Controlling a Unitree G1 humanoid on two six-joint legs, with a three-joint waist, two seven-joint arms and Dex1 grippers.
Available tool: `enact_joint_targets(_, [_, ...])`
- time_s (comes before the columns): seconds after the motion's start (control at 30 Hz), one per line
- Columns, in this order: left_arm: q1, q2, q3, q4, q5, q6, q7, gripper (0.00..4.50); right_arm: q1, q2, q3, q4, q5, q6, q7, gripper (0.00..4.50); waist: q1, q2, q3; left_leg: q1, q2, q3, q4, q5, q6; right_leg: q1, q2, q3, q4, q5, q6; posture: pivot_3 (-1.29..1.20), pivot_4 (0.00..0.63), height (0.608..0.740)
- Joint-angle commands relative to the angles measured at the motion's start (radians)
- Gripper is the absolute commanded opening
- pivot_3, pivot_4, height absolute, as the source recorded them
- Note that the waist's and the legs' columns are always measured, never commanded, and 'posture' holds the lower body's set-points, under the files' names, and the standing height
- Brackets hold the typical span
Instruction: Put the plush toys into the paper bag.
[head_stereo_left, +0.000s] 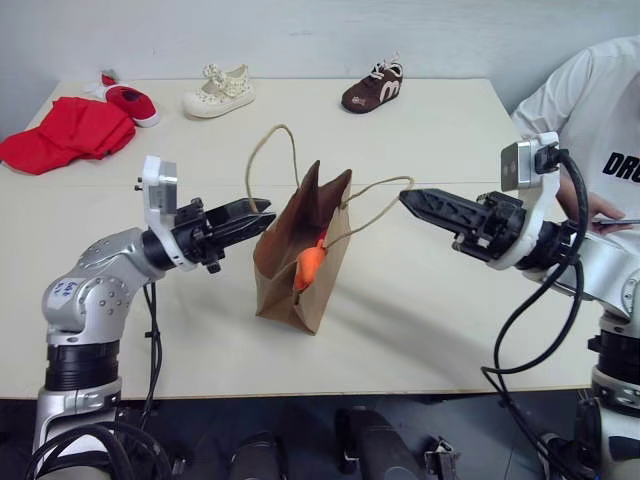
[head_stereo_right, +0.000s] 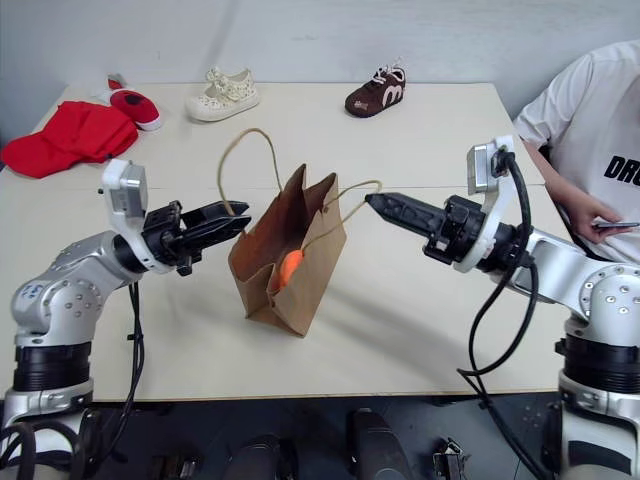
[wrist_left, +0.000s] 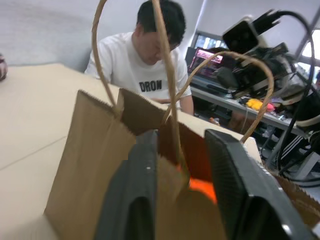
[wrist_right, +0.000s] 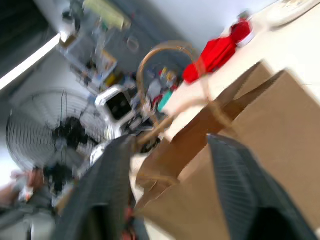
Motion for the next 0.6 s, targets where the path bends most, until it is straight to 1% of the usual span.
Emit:
enact_joint_targets(0.03, [0.058,0.071,0.096,-0.086,-0.058,0.041,-0.006,2.7,0.068,-0.1,-0.015,-0.082,-0.146,0.027,0.187,3.62,0.001,0.0,0.0,0.0,0.0,0.0,0.0,0.0,0.0,0.0,0.0,0.0,-0.001,0.0,0.0,0.0,0.15,0.74])
enact_joint_targets(0.07, [0.091,0.093,0.117,-0.103,-0.068,0.055,-0.01,2.98,0.112,-0.136,0.001,-0.114,-0.244,-0.003,0.266,3.91,0.002,0.0,0.0,0.0,0.0,0.0,0.0,0.0,0.0,0.0,0.0,0.0,-0.001,0.0,0.0,0.0,0.15,0.74])
enact_joint_targets(0.1, [0.127,0.114,0.138,-0.124,-0.076,0.067,-0.013,3.34,0.162,-0.169,0.027,-0.146,-0.354,-0.051,0.351,4.29,0.003,0.0,0.0,0.0,0.0,0.0,0.0,0.0,0.0,0.0,0.0,0.0,-0.001,0.0,0.0,0.0,0.15,0.74])
enact_joint_targets(0.13, [0.167,0.131,0.162,-0.151,-0.079,0.072,-0.014,3.67,0.214,-0.189,0.064,-0.174,-0.465,-0.121,0.427,4.5,0.004,0.0,0.0,0.0,0.0,0.0,-0.001,0.0,0.0,0.001,0.0,0.0,-0.001,0.0,0.0,0.0,0.15,0.74])
enact_joint_targets(0.2, [0.237,0.15,0.203,-0.21,-0.1,0.082,-0.006,4.28,0.273,-0.19,0.141,-0.203,-0.625,-0.237,0.533,4.5,0.002,-0.001,0.0,0.001,0.0,-0.001,-0.002,0.0,0.0,0.002,0.0,0.0,-0.003,0.0,0.0,0.0,0.15,0.74])
enact_joint_targets(0.23, [0.274,0.15,0.221,-0.247,-0.106,0.078,-0.001,4.5,0.285,-0.17,0.19,-0.211,-0.703,-0.298,0.563,4.36,-0.001,-0.001,0.0,0.001,0.0,-0.001,-0.002,0.0,0.0,0.002,0.0,0.0,-0.003,0.0,0.0,0.0,0.15,0.74])
enact_joint_targets(0.33, [0.382,0.125,0.246,-0.358,-0.102,0.053,0.033,4.5,0.279,-0.063,0.34,-0.221,-0.904,-0.463,0.603,3.51,-0.004,-0.001,0.0,0.002,0.0,0.0,-0.001,0.0,0.0,0.002,0.0,0.0,-0.001,0.0,0.001,0.0,0.15,0.74])
enact_joint_targets(0.4, [0.435,0.084,0.234,-0.418,-0.09,0.031,0.08,4.5,0.262,0.013,0.437,-0.204,-1.034,-0.568,0.627,2.84,-0.002,-0.001,0.0,0.004,0.0,0.0,-0.002,0.0,-0.001,0.002,0.0,0.0,-0.001,0.0,0.001,0.0,0.15,0.74])
enact_joint_targets(0.43, [0.461,0.063,0.216,-0.442,-0.069,0.014,0.096,4.5,0.251,0.052,0.48,-0.182,-1.101,-0.628,0.634,2.43,-0.002,0.0,0.0,0.004,-0.001,0.0,-0.002,0.0,-0.001,0.002,0.0,0.001,0.0,0.0,0.001,0.0,0.15,0.74])
enact_joint_targets(0.53, [0.495,0.01,0.168,-0.485,-0.013,-0.034,0.152,4.5,0.221,0.14,0.543,-0.125,-1.215,-0.728,0.649,1.41,0.003,-0.001,0.0,0.004,-0.001,0.001,-0.001,0.0,-0.001,0.002,0.0,0.001,0.0,0.0,0.001,0.0,0.15,0.74])
enact_joint_targets(0.6, [0.499,-0.03,0.131,-0.492,0.042,-0.082,0.194,4.5,0.194,0.197,0.556,-0.094,-1.24,-0.747,0.647,0.69,0.01,-0.001,0.0,0.004,-0.001,0.001,0.0,0.0,-0.001,0.002,-0.001,0.0,0.0,0.0,0.0,0.0,0.15,0.74])
